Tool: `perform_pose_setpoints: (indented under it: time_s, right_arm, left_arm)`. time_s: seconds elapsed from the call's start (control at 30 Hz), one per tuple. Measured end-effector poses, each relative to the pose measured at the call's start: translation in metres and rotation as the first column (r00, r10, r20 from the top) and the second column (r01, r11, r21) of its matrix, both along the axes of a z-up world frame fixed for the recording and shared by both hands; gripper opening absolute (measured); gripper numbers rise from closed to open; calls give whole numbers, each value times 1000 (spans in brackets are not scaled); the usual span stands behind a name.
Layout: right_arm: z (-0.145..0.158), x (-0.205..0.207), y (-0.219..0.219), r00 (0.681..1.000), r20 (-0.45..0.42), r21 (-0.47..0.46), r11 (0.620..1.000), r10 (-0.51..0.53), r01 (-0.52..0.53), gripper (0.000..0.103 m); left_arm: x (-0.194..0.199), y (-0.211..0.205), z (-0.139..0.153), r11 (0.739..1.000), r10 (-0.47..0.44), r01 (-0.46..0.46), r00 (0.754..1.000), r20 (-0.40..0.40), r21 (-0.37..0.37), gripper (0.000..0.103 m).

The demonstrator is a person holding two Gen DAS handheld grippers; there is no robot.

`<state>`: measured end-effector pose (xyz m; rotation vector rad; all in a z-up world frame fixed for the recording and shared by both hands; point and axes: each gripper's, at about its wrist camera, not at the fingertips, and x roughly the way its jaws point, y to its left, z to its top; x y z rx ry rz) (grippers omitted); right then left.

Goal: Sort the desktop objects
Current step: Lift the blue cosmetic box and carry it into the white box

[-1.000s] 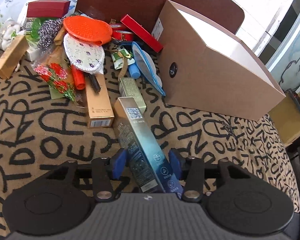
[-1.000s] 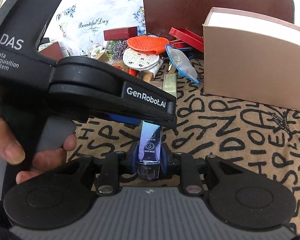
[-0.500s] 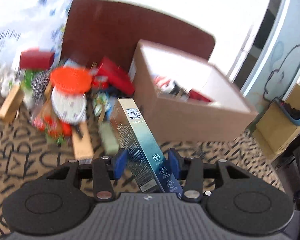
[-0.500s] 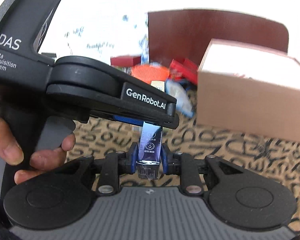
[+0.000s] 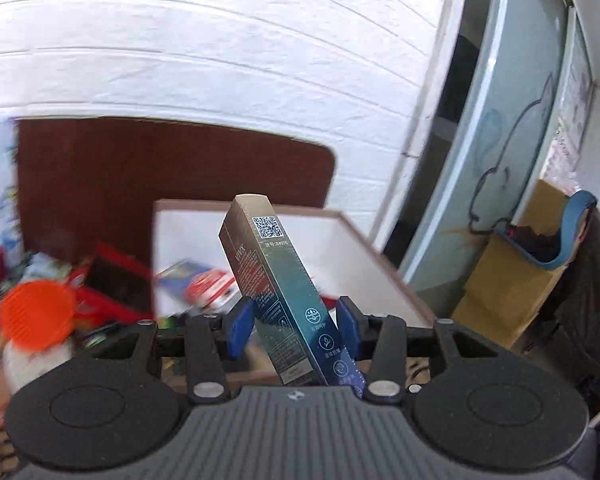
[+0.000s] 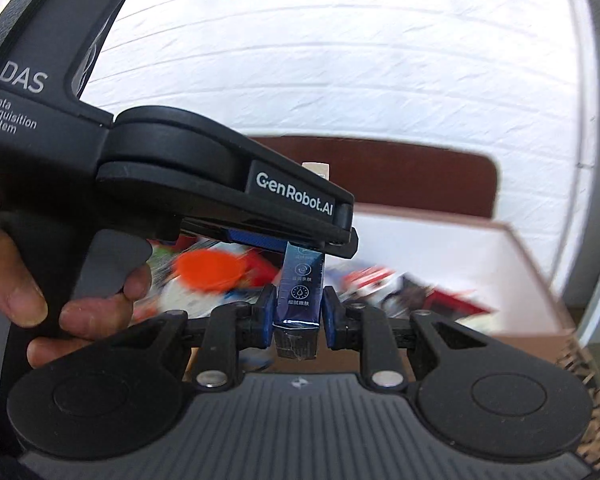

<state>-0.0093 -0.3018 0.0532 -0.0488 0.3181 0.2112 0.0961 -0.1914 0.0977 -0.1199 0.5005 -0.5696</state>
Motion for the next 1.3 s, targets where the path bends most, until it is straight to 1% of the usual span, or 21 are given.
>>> perform_pose_setpoints:
  time_s: [0.1,0.17,0.27,0.37,0.4,0.47,0.57,0.73,0.83,0.93,1.03,1.1,1.17,1.23,1.27,1.3]
  right_arm:
    - [5,14,-21,999,11,-14,999,-46,46,22]
    - [7,25,-35,997,6,-28,997,-77,77,22]
    - [5,39,-55,994,-9,-49,993,-112,111,22]
    - [-3,55,-74,989,-37,-79,987,-146,143,22]
    - [-8,61,-70,986,-47,-89,984,-158,153,22]
    - [-13,73,-88,980,-72,-113,978,-183,174,21]
    - [-24,92,-102,971,-111,-143,970,-212,195,20]
    - [-37,117,-115,961,-168,-199,962,-219,185,20]
    - [-46,130,-116,954,-195,-238,954,-229,180,20]
    - [-54,136,-122,944,-228,-242,953,-238,181,20]
    - [-57,146,-127,934,-254,-238,952,-250,191,20]
    - [-59,154,-128,926,-270,-250,948,-266,199,20]
    - [-61,161,-128,922,-269,-270,941,-279,206,20]
    - [-61,166,-127,919,-276,-278,939,-282,205,20]
    - [-60,168,-127,918,-275,-271,940,-284,209,21]
    - [-60,168,-128,919,-274,-255,943,-283,214,22]
  left_arm:
    - [17,-25,4,999,-46,46,999,2,-10,47]
    - [30,-41,3,997,-72,72,997,-14,-24,47]
    - [48,-62,-5,993,-109,107,993,-39,-43,47]
    - [67,-83,-18,990,-142,139,987,-72,-38,47]
    - [72,-90,-23,988,-154,152,984,-87,-39,46]
    - [84,-101,-33,984,-176,171,977,-120,-50,45]
    - [102,-117,-49,977,-209,200,961,-180,-67,45]
    - [123,-137,-61,963,-268,255,937,-227,-84,44]
    - [132,-144,-68,965,-264,252,933,-246,-80,44]
    - [137,-145,-73,965,-264,252,929,-260,-78,44]
    - [141,-144,-78,970,-242,236,935,-258,-54,45]
    - [144,-142,-80,975,-223,219,939,-262,-45,47]
    - [146,-138,-79,978,-209,203,944,-257,-49,54]
    - [146,-134,-77,982,-190,183,951,-242,-54,72]
    - [145,-131,-75,984,-180,172,956,-230,-53,75]
    - [143,-130,-73,984,-176,169,959,-220,-52,82]
